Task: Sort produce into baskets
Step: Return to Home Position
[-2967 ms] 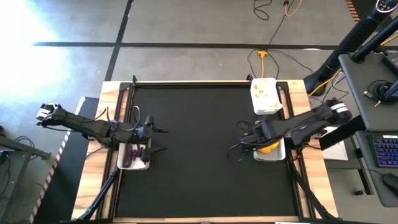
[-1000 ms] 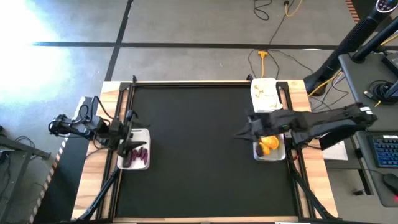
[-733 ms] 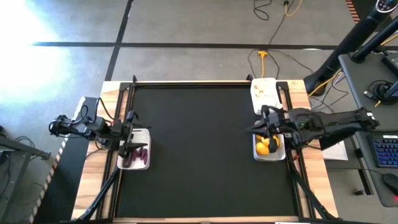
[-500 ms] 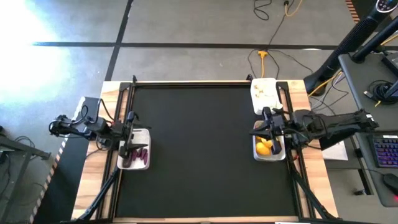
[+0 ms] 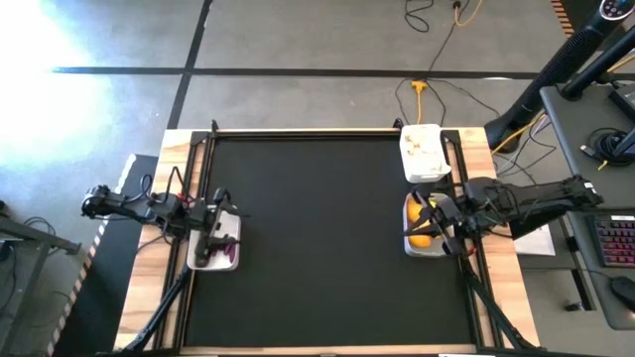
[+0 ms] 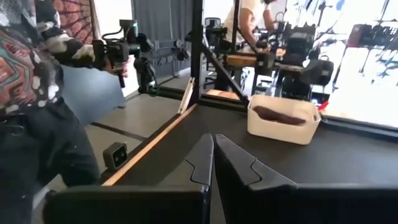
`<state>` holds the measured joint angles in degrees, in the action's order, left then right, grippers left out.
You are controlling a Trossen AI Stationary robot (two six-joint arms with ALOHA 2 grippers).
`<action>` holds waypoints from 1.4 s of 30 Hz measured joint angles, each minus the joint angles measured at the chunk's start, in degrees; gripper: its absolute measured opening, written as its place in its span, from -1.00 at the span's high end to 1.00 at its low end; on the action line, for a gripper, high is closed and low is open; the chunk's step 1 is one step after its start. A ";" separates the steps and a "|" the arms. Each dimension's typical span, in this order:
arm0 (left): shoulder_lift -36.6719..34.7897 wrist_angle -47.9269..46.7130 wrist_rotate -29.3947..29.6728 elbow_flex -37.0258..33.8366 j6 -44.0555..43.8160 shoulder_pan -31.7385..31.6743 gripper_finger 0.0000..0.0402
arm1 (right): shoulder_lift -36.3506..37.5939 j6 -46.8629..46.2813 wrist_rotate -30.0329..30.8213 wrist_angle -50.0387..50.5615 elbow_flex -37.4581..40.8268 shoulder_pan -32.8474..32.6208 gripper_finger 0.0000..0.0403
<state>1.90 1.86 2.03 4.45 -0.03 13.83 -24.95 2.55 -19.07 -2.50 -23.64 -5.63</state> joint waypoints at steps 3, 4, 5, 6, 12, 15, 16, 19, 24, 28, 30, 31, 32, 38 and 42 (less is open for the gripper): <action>-0.55 -0.25 -0.03 -0.07 -0.02 -0.76 -0.61 | 1.86 1.01 0.11 -0.01 0.23 0.00 0.95; -0.71 -0.11 -0.03 -0.07 -0.02 -1.03 -0.61 | 2.53 1.17 0.11 0.00 0.35 0.00 0.95; -0.77 -0.08 -0.03 -0.08 -0.02 -1.33 -0.61 | 3.18 1.36 0.12 0.00 0.53 0.00 0.95; -0.78 -0.11 -0.05 -0.09 -0.01 -1.60 -0.61 | 3.89 1.58 0.34 0.00 0.75 0.00 0.95; -0.96 -0.28 -0.10 -0.11 0.92 -2.86 -0.61 | 8.75 1.33 1.14 -4.96 5.69 0.02 0.95; -1.37 -0.42 -0.25 -0.11 0.96 -3.89 -0.61 | 10.65 -0.30 0.73 -13.05 10.95 0.03 0.95; -1.60 -0.45 -0.57 -0.11 0.96 -4.26 -0.61 | 11.17 -1.37 0.67 -15.23 12.73 0.04 0.95; -1.94 -0.47 -1.63 -0.11 1.01 -5.53 -0.61 | 12.04 -4.63 0.66 -18.83 16.64 0.04 0.95; -1.94 -0.54 -3.10 -0.61 0.96 -8.06 -0.61 | 13.73 -6.52 1.11 -19.50 19.11 0.77 0.95; -1.94 -0.29 -4.46 -2.87 -0.33 -9.55 -0.61 | 17.03 -8.30 1.14 -20.82 22.01 2.35 0.95; -1.85 0.28 -6.81 -3.87 -0.70 -9.73 -0.61 | 19.20 -8.85 1.26 -20.03 22.90 2.76 0.95; -1.86 -0.06 -7.25 -3.81 -1.09 -9.72 -0.61 | 20.18 -8.87 1.60 -19.01 22.88 2.94 0.95; -1.95 -0.29 -7.22 -3.75 -1.35 -9.73 -0.61 | 21.17 -8.55 1.66 -17.95 22.88 3.06 0.95; -1.85 -0.34 -6.00 -3.85 2.05 -9.71 -0.61 | 24.88 -5.94 2.24 -14.72 22.95 3.05 0.95; -1.47 -0.36 -6.02 -3.85 2.95 -9.90 -0.61 | 24.89 -7.97 2.19 -8.44 22.95 3.06 0.95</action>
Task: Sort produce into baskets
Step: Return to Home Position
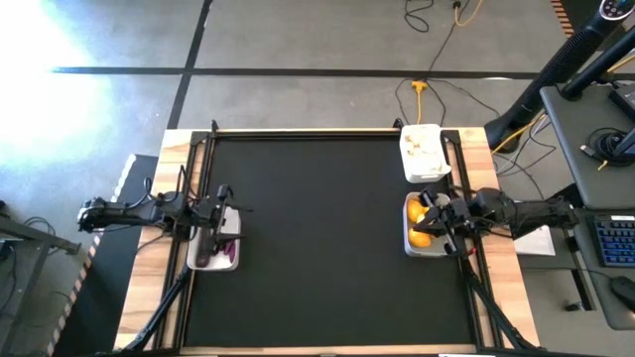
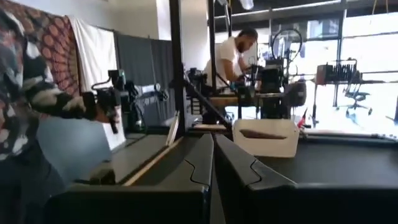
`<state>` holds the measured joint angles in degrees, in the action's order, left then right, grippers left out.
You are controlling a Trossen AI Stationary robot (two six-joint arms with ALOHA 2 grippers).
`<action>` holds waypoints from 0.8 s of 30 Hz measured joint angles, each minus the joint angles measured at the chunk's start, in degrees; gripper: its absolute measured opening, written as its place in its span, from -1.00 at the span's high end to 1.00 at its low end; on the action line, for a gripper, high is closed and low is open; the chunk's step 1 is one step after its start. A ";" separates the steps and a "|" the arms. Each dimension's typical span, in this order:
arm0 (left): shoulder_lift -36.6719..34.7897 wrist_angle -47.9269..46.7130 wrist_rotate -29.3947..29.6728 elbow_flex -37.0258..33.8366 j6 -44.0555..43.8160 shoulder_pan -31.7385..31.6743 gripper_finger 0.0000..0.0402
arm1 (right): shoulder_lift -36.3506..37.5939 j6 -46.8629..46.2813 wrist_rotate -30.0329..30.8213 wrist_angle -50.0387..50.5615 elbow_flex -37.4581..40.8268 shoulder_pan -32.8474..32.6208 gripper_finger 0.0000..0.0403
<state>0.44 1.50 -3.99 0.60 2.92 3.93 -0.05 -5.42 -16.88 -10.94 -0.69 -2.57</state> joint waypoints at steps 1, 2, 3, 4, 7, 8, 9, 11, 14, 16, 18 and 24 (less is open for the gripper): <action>0.10 0.00 0.02 0.00 -0.01 -0.10 -0.61 | 0.00 -0.46 0.04 -0.46 0.00 0.00 0.95; 0.22 0.02 0.02 0.00 -0.10 -0.10 -0.61 | 0.00 -0.58 0.26 -1.94 0.00 0.00 0.95; 0.33 0.01 0.02 0.00 -0.24 -0.10 -0.61 | 0.00 -0.35 0.39 -3.74 0.00 0.00 0.95; 0.33 0.00 0.00 0.00 -0.27 -0.10 -0.61 | 0.00 -0.05 0.43 -4.60 0.00 0.00 0.95; 0.33 0.02 0.02 0.00 -0.39 -0.10 -0.61 | 0.04 -0.60 1.26 1.21 0.02 0.11 0.95; 0.41 0.01 0.00 0.00 -0.43 -0.10 -0.61 | 0.00 -0.62 1.62 3.83 0.02 0.11 0.95; 0.41 0.02 0.00 -0.02 -0.86 -0.10 -0.61 | -0.02 -0.65 2.01 6.07 0.02 0.11 0.95; 0.38 0.02 0.00 -0.02 -2.46 -0.10 -0.61 | 0.00 -0.75 2.37 7.71 0.02 0.11 0.95; 0.41 0.00 -0.02 -0.02 -5.23 -0.10 -0.61 | 0.00 1.44 6.44 8.41 0.02 0.11 0.95; 0.67 0.00 -0.02 -0.02 -6.65 -0.10 -0.61 | -0.02 4.28 10.81 9.19 0.02 0.11 0.95; 0.83 0.00 -0.02 -0.02 -6.86 -0.10 -0.61 | -0.02 5.84 14.23 9.87 0.02 0.12 0.95; 1.03 0.02 -0.02 -0.02 -6.88 -0.10 -0.61 | -1.17 5.31 18.18 10.08 0.02 0.11 0.95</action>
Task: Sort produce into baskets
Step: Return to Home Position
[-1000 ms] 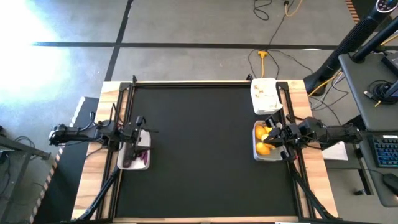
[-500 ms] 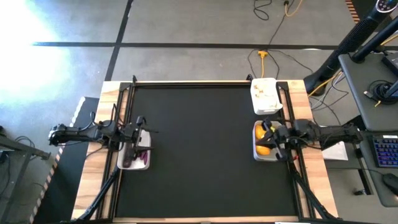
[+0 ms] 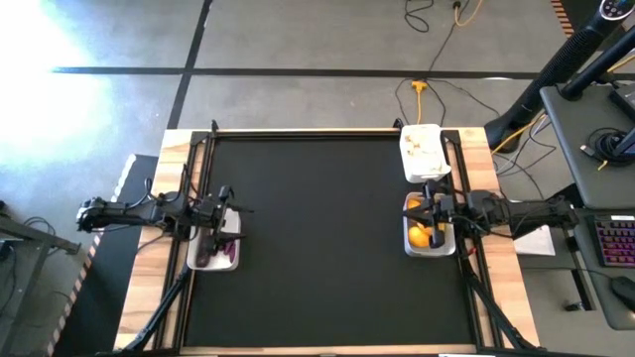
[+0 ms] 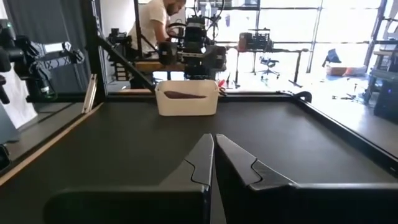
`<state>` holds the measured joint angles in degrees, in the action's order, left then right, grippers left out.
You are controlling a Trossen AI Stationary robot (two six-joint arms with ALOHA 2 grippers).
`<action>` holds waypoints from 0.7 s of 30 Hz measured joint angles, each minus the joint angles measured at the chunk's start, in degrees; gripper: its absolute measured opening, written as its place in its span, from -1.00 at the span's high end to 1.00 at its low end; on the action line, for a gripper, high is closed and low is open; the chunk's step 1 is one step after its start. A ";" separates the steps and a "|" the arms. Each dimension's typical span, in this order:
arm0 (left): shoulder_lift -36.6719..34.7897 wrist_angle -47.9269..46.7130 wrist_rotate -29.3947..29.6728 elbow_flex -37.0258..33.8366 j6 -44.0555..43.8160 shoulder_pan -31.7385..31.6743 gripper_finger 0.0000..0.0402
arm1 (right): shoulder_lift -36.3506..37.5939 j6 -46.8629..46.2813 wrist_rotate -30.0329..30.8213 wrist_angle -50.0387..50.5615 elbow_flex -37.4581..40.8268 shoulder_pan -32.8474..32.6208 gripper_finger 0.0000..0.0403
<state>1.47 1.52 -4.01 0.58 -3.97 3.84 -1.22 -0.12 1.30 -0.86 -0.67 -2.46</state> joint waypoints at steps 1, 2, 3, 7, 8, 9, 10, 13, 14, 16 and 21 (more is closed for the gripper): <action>0.01 0.00 0.00 0.00 0.00 0.00 -0.61 | -0.13 0.12 0.02 0.00 0.00 0.00 0.95; -0.02 0.00 0.00 0.00 0.00 0.00 -0.61 | -0.31 0.13 0.01 0.00 0.00 0.00 0.95; -0.01 0.00 0.00 0.00 0.00 0.00 -0.61 | -0.41 0.10 0.03 0.01 0.00 0.00 0.95; 0.01 0.00 0.00 -0.02 0.00 0.00 -0.61 | -0.41 0.12 0.07 0.02 0.00 0.00 0.95; 0.01 0.00 0.00 -0.02 0.00 0.00 -0.61 | -0.39 0.13 0.09 0.03 0.00 0.00 0.95; 0.01 0.00 0.00 -0.02 0.00 0.00 -0.61 | -0.39 0.13 0.15 0.02 0.00 0.00 0.95; 0.01 0.00 0.00 -0.02 0.00 0.00 -0.61 | -0.40 0.13 0.18 0.02 0.00 0.00 0.95; 0.01 0.00 0.00 0.00 0.00 0.00 -0.61 | -0.41 0.13 0.20 0.04 0.00 0.00 0.95; 0.01 -0.02 0.00 0.04 0.00 0.00 -0.61 | -0.41 0.13 0.20 0.04 0.00 0.00 0.95; 0.01 -0.23 -0.09 0.27 0.00 0.00 -0.61 | -0.41 0.13 0.20 0.04 0.02 0.00 0.95; -0.01 -0.01 -0.14 0.70 0.00 0.00 -0.61 | -0.41 0.13 0.20 0.04 0.02 0.00 0.95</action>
